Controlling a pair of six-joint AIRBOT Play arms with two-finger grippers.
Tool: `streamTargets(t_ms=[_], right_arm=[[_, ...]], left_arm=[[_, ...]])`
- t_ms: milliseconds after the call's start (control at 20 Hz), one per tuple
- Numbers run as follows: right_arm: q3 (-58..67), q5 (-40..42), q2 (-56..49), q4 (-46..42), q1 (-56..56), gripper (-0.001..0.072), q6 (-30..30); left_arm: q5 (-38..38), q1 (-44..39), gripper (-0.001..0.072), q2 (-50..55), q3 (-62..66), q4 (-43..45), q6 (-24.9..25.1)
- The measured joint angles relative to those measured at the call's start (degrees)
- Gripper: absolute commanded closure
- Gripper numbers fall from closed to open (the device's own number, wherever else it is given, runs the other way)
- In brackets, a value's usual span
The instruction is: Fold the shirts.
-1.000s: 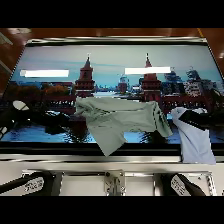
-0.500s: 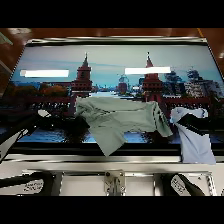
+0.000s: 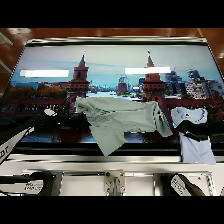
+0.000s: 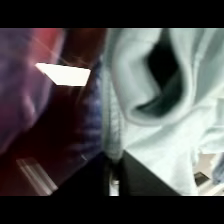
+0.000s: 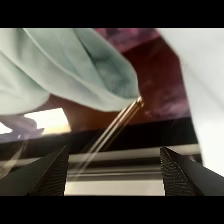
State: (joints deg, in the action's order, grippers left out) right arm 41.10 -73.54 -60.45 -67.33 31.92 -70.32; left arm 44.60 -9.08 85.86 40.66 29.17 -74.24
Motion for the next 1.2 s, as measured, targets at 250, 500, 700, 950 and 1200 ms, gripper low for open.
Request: streamTargets(t_ms=[250, 500, 700, 950, 1200], right_arm=[[-5.09, 4.59, -4.28, 4.37, 0.0, 0.0038, -0.02], [-6.19, 11.19, -9.01, 9.62, -0.24, 0.0039, -0.02], [-6.4, 15.5, -12.96, 11.23, -3.45, 0.0647, -1.14], [-4.61, 17.07, -11.82, 10.38, -6.78, 0.0647, -2.1], [4.57, 13.94, 0.13, 8.92, -7.54, 0.0647, -0.81]], left_arm=[[3.19, -0.26, 0.0668, -0.09, 0.85, -0.79, 4.63], [6.56, -0.37, 0.0668, -2.32, 1.38, -1.05, 7.63], [6.8, -0.35, 0.067, -3.82, 1.49, -1.07, 8.33], [6.99, 0.57, 0.0671, -7.96, 3.15, 2.86, 7.1], [8.13, 2.49, 0.0671, -19.17, 13.84, 13.33, 2.34]])
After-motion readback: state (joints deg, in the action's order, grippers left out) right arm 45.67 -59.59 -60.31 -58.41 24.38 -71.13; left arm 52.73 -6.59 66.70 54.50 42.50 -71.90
